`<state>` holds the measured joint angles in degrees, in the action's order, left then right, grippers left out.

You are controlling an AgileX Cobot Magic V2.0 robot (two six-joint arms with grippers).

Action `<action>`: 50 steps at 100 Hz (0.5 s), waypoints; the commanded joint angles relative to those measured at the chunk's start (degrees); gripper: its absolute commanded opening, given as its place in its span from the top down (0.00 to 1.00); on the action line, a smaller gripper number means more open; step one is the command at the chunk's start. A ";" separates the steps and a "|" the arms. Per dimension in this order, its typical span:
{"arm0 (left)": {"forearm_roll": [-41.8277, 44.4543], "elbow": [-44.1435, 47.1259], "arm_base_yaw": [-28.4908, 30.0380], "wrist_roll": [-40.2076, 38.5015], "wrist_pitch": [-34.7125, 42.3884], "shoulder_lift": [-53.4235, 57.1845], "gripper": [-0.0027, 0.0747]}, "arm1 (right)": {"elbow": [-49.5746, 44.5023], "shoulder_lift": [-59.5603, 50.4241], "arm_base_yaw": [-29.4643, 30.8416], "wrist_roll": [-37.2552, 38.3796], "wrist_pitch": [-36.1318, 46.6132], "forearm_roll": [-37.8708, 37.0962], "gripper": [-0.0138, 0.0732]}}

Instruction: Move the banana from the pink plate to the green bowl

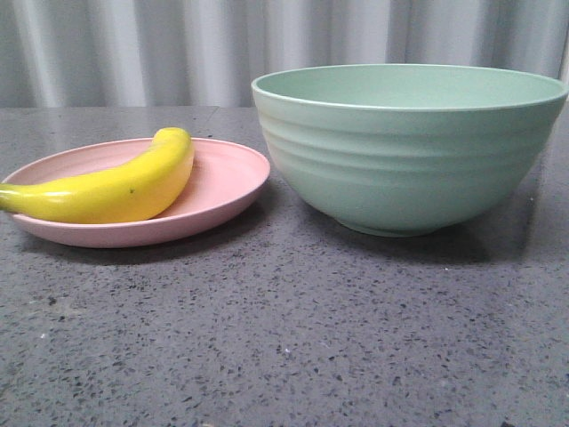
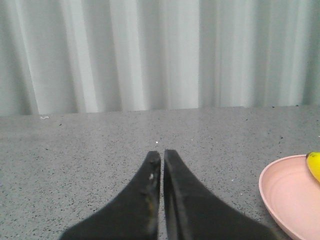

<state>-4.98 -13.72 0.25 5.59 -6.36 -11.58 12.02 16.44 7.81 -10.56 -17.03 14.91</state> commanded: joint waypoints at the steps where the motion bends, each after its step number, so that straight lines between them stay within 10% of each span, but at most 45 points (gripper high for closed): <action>1: -0.51 -3.79 0.05 -0.42 3.79 -4.86 0.99 | 5.42 5.71 0.39 -0.28 0.50 0.82 0.91; 20: -0.51 -6.19 0.05 -0.42 5.26 -11.88 0.96 | 9.10 10.83 -0.52 -0.28 5.42 5.10 0.91; 40: -0.64 -6.19 -0.15 -0.42 10.39 -14.63 0.51 | 9.10 10.94 -0.63 -0.28 5.63 5.10 0.91; 50: -0.64 -6.19 -1.38 -0.42 13.54 -14.73 0.46 | 9.10 10.94 -0.63 -0.28 4.83 5.10 0.91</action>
<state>-4.98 -17.71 -0.06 5.59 -0.59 -25.57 19.14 26.68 7.33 -10.56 -15.92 19.58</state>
